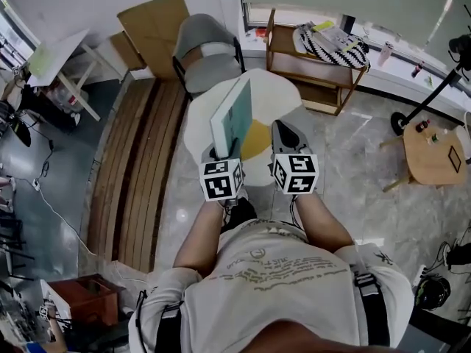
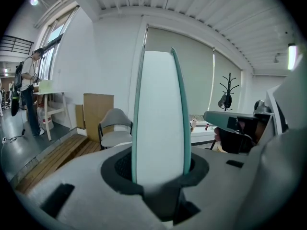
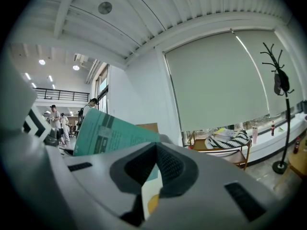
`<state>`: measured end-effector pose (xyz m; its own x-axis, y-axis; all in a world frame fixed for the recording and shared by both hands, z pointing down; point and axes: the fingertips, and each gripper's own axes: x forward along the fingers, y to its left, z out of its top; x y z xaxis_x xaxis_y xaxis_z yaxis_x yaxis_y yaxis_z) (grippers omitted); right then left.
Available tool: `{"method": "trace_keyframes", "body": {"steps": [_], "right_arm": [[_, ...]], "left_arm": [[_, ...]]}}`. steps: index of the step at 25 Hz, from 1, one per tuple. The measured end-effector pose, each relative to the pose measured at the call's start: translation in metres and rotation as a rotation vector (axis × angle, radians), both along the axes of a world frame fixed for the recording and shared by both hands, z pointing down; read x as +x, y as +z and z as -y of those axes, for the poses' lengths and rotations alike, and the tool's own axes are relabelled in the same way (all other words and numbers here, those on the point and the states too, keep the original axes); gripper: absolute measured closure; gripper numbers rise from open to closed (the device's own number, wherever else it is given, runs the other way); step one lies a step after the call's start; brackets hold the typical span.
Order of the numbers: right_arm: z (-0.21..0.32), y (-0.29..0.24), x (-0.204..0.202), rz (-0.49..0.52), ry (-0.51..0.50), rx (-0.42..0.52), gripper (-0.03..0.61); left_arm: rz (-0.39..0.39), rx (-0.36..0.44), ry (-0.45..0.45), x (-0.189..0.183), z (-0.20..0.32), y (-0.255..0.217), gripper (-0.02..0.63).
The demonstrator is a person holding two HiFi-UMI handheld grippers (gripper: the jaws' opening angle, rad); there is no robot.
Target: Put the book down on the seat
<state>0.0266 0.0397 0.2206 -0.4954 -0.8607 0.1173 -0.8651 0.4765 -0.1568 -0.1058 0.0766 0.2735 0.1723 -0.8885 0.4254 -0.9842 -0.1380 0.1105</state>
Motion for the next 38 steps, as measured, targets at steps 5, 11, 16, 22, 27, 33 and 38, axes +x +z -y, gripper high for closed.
{"method": "trace_keyframes", "body": {"steps": [5, 11, 16, 22, 27, 33, 38], "right_arm": [[0.024, -0.003, 0.004, -0.012, 0.022, 0.007, 0.552], [0.054, -0.006, -0.017, -0.028, 0.021, 0.011, 0.552], [0.082, -0.009, -0.031, -0.029, 0.028, 0.010, 0.552], [0.110, -0.008, -0.054, -0.028, 0.027, -0.001, 0.552], [0.133, -0.006, -0.071, -0.040, 0.016, -0.009, 0.552], [0.162, -0.009, -0.088, -0.057, 0.016, -0.002, 0.552], [0.186, -0.009, -0.098, -0.062, 0.022, -0.001, 0.552]], "left_arm": [[-0.025, 0.012, 0.016, 0.000, 0.028, -0.001, 0.454], [-0.042, 0.004, 0.033, -0.016, 0.063, 0.000, 0.454], [-0.047, -0.003, 0.040, -0.031, 0.092, -0.001, 0.454], [-0.051, -0.026, 0.054, -0.048, 0.118, 0.003, 0.454], [-0.066, -0.032, 0.047, -0.064, 0.142, 0.007, 0.454], [-0.082, -0.037, 0.045, -0.080, 0.171, 0.009, 0.454], [-0.087, -0.046, 0.048, -0.091, 0.194, 0.012, 0.454]]}}
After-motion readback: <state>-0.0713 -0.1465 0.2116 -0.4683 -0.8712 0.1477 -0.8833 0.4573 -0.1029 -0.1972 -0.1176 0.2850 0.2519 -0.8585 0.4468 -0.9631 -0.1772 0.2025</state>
